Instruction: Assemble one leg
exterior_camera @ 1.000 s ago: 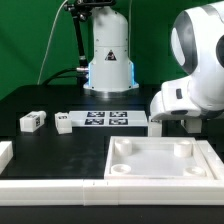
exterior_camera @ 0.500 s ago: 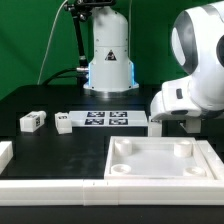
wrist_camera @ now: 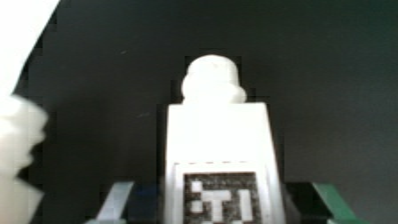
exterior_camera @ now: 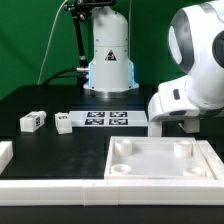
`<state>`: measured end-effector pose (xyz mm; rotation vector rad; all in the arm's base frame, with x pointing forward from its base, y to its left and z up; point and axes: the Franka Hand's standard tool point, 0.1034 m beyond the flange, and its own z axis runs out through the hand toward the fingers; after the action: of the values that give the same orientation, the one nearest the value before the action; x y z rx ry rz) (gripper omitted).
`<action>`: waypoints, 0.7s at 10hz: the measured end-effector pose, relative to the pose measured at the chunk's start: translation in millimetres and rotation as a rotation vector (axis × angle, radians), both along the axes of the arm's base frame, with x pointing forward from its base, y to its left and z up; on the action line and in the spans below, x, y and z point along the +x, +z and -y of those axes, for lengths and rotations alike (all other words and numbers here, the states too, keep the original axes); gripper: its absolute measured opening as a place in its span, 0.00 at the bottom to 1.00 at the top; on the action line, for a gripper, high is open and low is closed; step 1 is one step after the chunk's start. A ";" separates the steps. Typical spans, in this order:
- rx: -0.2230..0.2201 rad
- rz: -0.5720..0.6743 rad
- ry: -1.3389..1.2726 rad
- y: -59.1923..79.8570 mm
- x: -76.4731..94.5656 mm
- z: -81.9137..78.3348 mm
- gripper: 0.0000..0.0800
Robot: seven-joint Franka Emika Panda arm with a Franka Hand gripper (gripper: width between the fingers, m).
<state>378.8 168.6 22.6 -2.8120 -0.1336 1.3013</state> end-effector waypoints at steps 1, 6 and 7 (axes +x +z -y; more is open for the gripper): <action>0.005 -0.008 0.006 17.0 4.6 3.2 0.36; 0.032 0.137 -0.018 35.3 33.5 11.5 0.36; 0.035 0.248 -0.027 37.4 35.3 13.0 0.36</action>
Offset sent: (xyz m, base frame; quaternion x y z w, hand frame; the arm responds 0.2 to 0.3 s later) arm 0.0214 -0.0187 0.0368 0.0078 -0.0460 0.0075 0.9989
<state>414.1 155.7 60.0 -2.9220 -0.1242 0.9314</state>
